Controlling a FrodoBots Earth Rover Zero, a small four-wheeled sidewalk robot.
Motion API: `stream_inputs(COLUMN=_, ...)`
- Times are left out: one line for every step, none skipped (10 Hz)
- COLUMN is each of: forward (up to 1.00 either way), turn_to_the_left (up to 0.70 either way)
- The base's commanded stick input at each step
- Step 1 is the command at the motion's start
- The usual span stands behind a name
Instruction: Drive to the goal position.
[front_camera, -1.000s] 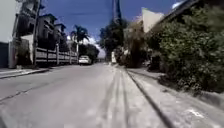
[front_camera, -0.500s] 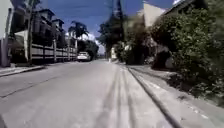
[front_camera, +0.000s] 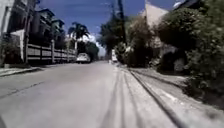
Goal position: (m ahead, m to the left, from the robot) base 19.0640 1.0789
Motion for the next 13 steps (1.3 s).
stream_inputs(forward=1.00, turn_to_the_left=0.03)
stream_inputs(forward=1.00, turn_to_the_left=0.04)
stream_inputs(forward=1.00, turn_to_the_left=0.03)
stream_inputs(forward=1.00, turn_to_the_left=0.03)
stream_inputs(forward=1.00, turn_to_the_left=0.03)
stream_inputs(forward=1.00, turn_to_the_left=0.03)
stream_inputs(forward=1.00, turn_to_the_left=0.03)
stream_inputs(forward=1.00, turn_to_the_left=0.03)
stream_inputs(forward=1.00, turn_to_the_left=0.03)
stream_inputs(forward=1.00, turn_to_the_left=0.03)
stream_inputs(forward=1.00, turn_to_the_left=0.03)
stream_inputs(forward=1.00, turn_to_the_left=0.01)
stream_inputs(forward=1.00, turn_to_the_left=0.00)
